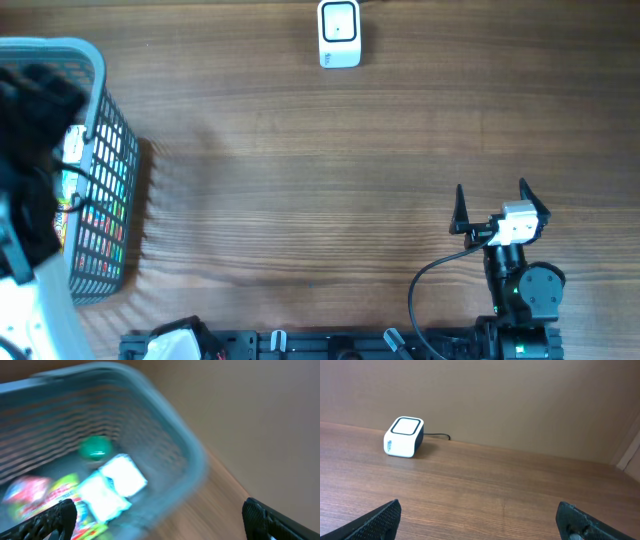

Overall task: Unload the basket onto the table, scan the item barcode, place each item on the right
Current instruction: 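Reach the left gripper into the grey basket toward the items, then grasp the Haribo candy bag with the left gripper and place it mid-table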

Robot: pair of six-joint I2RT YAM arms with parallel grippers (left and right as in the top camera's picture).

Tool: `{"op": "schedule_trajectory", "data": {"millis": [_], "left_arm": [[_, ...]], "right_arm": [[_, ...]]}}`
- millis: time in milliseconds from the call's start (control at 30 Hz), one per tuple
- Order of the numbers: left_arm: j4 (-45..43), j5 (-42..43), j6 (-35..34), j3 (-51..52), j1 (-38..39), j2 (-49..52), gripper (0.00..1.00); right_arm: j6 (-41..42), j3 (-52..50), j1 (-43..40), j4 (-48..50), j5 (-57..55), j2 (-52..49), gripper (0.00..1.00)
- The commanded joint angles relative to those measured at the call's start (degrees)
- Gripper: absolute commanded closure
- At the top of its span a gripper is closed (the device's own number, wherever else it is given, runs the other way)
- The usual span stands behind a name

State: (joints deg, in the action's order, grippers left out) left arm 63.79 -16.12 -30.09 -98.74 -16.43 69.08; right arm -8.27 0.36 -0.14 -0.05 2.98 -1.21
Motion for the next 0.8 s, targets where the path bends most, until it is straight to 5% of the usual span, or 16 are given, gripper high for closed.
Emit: {"op": "schedule_trajectory", "data": {"millis": [0, 167, 333, 567, 767], "left_arm": [[5.33, -1.05, -12.70, -1.77, -12.79, 4.52, 0.00], [10.27, 7.30, -12.66, 0.15, -23.54, 11.98, 0.00], [8.20, 7.26, -12.83, 8.37, -25.27, 19.12, 0.00], [-9.09, 7.08, -12.81, 31.43, -25.51, 22.77, 0.00], [-19.12, 7.08, -12.61, 41.16, -25.97, 22.77, 0.00]], "right_arm": [[-0.74, -0.04, -0.20, 0.15, 0.66, 0.20, 0.00], [-0.74, -0.04, -0.20, 0.15, 0.66, 0.20, 0.00], [-0.72, -0.04, -0.20, 0.15, 0.66, 0.20, 0.00], [-0.72, -0.04, -0.20, 0.15, 0.66, 0.20, 0.00], [-0.74, -0.04, -0.20, 0.15, 0.66, 0.20, 0.00]]}}
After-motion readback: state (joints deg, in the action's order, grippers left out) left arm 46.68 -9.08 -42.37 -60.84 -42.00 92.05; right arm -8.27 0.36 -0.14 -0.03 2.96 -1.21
